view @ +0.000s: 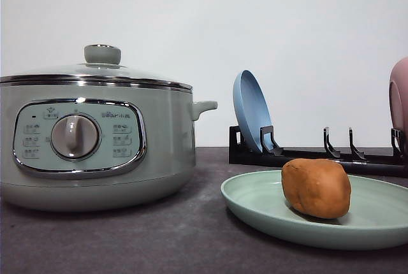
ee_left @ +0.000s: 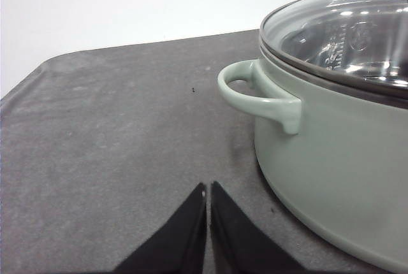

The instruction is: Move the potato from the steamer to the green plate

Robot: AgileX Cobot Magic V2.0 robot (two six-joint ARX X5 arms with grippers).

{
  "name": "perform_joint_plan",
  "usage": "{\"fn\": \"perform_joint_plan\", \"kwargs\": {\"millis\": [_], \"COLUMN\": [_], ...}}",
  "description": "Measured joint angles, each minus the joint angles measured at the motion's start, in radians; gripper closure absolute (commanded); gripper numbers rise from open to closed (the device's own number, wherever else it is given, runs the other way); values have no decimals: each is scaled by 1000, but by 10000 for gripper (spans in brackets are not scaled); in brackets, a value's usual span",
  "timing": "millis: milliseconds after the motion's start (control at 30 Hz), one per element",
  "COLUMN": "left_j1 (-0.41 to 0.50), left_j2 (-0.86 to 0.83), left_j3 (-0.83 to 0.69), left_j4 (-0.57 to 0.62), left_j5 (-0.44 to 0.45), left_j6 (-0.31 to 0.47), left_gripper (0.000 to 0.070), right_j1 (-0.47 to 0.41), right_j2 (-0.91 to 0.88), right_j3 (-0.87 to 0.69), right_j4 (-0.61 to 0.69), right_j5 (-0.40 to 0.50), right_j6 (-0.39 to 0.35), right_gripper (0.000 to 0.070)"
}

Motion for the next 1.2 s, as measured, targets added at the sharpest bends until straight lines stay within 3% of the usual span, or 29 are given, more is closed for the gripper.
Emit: {"fn": "perform_joint_plan", "kwargs": {"millis": [1200], "left_j1": [0], "left_j2": [0], "left_j3": [0], "left_j4": [0], "left_j5": [0], "left_j6": [0], "left_gripper": [700], "right_j1": [0], "right_j2": [0], "right_j3": [0], "right_j4": [0], "right_j5": [0], "right_j6": [0], "right_gripper": [700]}}
